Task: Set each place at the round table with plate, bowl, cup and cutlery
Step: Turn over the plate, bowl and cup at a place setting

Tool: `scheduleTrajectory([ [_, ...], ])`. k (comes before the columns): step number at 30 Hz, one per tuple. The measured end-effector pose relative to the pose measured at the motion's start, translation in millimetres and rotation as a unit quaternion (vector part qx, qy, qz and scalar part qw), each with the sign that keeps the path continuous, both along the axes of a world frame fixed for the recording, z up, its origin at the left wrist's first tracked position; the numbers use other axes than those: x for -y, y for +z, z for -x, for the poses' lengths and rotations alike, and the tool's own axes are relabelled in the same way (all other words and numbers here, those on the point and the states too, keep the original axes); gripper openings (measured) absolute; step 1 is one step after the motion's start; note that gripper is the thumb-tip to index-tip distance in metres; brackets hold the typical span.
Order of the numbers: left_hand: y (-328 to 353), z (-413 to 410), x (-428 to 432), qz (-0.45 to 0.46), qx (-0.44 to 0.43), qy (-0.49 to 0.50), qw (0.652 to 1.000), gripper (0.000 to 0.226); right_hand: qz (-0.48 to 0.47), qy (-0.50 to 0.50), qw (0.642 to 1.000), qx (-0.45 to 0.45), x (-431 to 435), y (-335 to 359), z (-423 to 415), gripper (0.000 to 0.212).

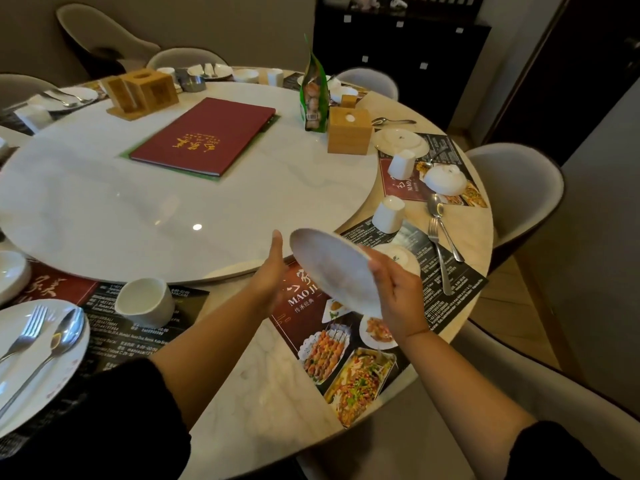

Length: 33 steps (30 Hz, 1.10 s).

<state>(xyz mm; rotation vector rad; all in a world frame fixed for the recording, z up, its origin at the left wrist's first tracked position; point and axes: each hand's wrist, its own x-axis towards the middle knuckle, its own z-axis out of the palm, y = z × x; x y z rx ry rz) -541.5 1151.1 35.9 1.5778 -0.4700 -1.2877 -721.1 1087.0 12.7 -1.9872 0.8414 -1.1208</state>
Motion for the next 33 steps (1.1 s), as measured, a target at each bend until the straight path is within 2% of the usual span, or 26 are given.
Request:
scheduleTrajectory([
  [2,-8,5,2,0.026,0.032,-0.045,0.998,0.076,-0.145,-0.061,0.986,0.058,0,2,-1,0.032],
  [4,-17,4,1,0.018,0.077,-0.081,0.994,0.070,-0.274,-0.100,0.950,0.114,0,-5,1,0.027],
  [7,-30,-2,-2,-0.040,0.134,-0.099,0.985,0.067,-0.371,-0.152,0.902,0.159,-2,-25,8,0.023],
  [12,-38,-2,-13,-0.051,0.176,-0.105,0.977,0.059,-0.349,-0.201,0.910,0.095,-14,-56,12,0.028],
  [19,-46,4,-29,-0.070,0.183,-0.062,0.979,0.049,-0.364,-0.158,0.917,0.049,-18,-66,18,0.033],
  [22,-45,11,-32,-0.093,0.187,-0.043,0.977,0.056,-0.370,-0.145,0.917,0.025,-17,-64,23,0.035],
  [28,-44,22,-32,-0.105,0.206,-0.046,0.972,0.058,-0.314,-0.066,0.930,-0.180,0,-59,36,0.045],
  [30,-48,24,-31,-0.120,0.218,-0.052,0.967,0.057,-0.325,-0.039,0.923,-0.205,6,-53,43,0.047],
  [33,-53,23,-23,-0.145,0.225,-0.061,0.962,0.061,-0.391,0.011,0.903,-0.177,18,-50,55,0.037],
])
